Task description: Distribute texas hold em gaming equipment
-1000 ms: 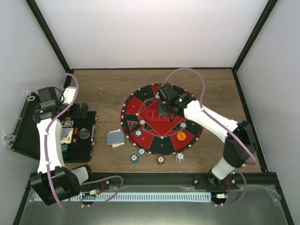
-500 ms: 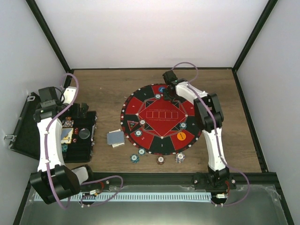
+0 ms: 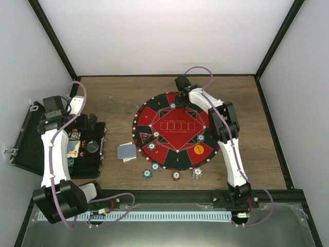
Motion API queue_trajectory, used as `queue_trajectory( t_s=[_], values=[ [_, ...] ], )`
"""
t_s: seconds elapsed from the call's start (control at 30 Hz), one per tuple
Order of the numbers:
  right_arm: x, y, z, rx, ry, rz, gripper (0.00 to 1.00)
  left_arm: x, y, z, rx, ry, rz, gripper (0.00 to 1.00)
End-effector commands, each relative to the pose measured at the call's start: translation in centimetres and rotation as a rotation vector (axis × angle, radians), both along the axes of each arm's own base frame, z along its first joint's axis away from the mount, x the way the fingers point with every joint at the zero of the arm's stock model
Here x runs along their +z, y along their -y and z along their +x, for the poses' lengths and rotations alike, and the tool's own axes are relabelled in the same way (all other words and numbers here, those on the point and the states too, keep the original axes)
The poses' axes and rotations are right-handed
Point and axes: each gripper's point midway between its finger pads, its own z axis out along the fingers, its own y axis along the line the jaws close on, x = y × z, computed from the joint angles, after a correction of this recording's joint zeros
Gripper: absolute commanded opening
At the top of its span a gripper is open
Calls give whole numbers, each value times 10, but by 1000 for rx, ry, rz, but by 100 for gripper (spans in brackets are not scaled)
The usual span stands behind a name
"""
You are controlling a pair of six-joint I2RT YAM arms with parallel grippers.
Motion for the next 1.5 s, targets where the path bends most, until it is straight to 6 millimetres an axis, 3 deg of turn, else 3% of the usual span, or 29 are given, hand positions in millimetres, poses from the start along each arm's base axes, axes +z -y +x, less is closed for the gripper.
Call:
queue_trajectory(
  t_s=[0.0, 0.07, 0.17, 0.3, 0.4, 0.53, 0.7, 0.87, 1.0, 1.13, 1.47],
  values=[
    [6, -1, -4, 11, -24, -2, 53, -1, -1, -1, -12, 1, 8, 100],
    [26, -1, -4, 9, 5, 6, 64, -1, 0, -3, -15, -3, 10, 100],
    [57, 1, -11, 10, 44, 16, 70, -1, 1, -6, -15, -7, 10, 100],
    [86, -1, -45, 32, 84, 42, 74, -3, 1, -9, -5, -18, 9, 100],
    [97, -11, -93, 66, 105, 60, 76, -5, 2, -14, -2, -22, 9, 100],
    [94, -36, -180, 154, 93, 60, 77, -5, 5, -23, -6, -10, 15, 100],
    [66, -48, -287, 230, -6, 50, 81, -1, 5, -26, -8, 3, 27, 100],
    [45, -39, -353, 243, -94, 38, 84, -2, 1, -24, 8, 11, 39, 100],
    [31, -35, -383, 261, -138, 28, 84, -1, 0, -21, 20, 27, 32, 100],
    [25, -43, -402, 304, -163, 38, 84, -2, 0, -19, 28, 35, 31, 100],
    [8, -50, -420, 346, -195, 6, 74, -1, -3, -19, 42, 38, 39, 100]
  ],
)
